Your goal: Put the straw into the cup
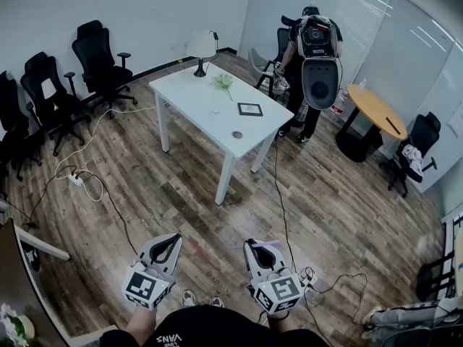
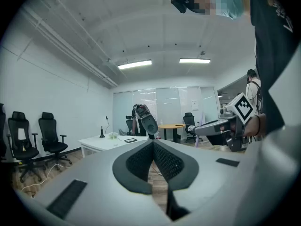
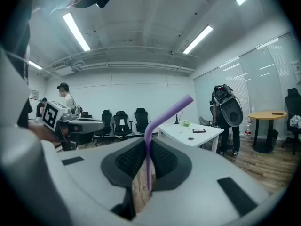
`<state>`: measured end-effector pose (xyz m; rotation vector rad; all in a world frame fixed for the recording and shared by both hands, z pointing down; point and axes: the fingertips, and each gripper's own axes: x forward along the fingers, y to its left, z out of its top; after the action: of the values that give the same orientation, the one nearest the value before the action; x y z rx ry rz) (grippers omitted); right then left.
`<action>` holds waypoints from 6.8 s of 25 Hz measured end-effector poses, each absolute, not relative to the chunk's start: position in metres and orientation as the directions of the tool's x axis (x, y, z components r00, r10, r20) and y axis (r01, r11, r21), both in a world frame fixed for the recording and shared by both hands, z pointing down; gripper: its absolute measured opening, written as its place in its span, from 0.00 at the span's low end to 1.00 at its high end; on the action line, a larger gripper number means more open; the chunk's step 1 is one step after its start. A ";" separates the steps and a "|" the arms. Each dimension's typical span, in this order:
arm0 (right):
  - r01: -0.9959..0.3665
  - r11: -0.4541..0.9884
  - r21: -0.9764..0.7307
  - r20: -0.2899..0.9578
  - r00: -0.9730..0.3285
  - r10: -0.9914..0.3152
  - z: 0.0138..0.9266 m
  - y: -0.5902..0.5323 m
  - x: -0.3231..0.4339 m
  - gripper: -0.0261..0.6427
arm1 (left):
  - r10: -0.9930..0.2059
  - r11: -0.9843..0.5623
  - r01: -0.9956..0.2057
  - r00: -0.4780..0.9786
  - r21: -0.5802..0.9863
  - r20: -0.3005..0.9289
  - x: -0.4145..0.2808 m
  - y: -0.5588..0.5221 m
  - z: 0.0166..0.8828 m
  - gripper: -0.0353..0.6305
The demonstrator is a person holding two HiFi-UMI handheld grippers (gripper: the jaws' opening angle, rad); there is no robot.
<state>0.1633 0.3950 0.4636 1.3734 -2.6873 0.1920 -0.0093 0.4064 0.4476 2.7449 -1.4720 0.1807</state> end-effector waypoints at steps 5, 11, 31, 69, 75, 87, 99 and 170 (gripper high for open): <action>-0.812 0.580 -0.059 0.159 -0.581 -0.798 0.467 0.397 0.165 0.10 | -0.834 -0.548 -0.836 0.542 -0.037 0.109 -0.010 0.408 0.451 0.07; -0.810 0.583 -0.062 0.163 -0.585 -0.795 0.468 0.398 0.158 0.10 | -0.831 -0.551 -0.834 0.544 -0.034 0.113 -0.013 0.409 0.453 0.07; -0.815 0.573 -0.089 0.144 -0.579 -0.802 0.468 0.391 0.129 0.10 | -0.824 -0.560 -0.828 0.556 -0.010 0.110 -0.043 0.402 0.461 0.07; -0.811 0.580 -0.081 0.149 -0.585 -0.797 0.475 0.283 0.117 0.10 | -0.821 -0.563 -0.827 0.557 -0.010 0.126 -0.056 0.294 0.471 0.07; -0.799 0.596 -0.078 0.133 -0.601 -0.788 0.471 0.255 0.120 0.10 | -0.832 -0.546 -0.838 0.540 -0.015 0.126 -0.054 0.272 0.471 0.07; -0.790 0.608 -0.076 0.124 -0.613 -0.780 0.471 0.217 0.139 0.11 | -0.840 -0.535 -0.845 0.529 -0.016 0.121 -0.033 0.235 0.470 0.07; -0.771 0.632 -0.082 0.147 -0.637 -0.757 0.482 0.184 0.150 0.11 | -0.860 -0.498 -0.867 0.491 -0.017 0.141 -0.028 0.209 0.478 0.07; -0.828 0.559 -0.047 0.140 -0.559 -0.817 0.465 -0.063 0.098 0.10 | -0.808 -0.584 -0.812 0.579 -0.012 0.111 -0.077 -0.056 0.464 0.07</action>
<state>0.0979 -0.0626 0.4653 1.4207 -2.6825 0.1633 -0.0765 -0.0561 0.4641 2.7555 -1.4136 0.1623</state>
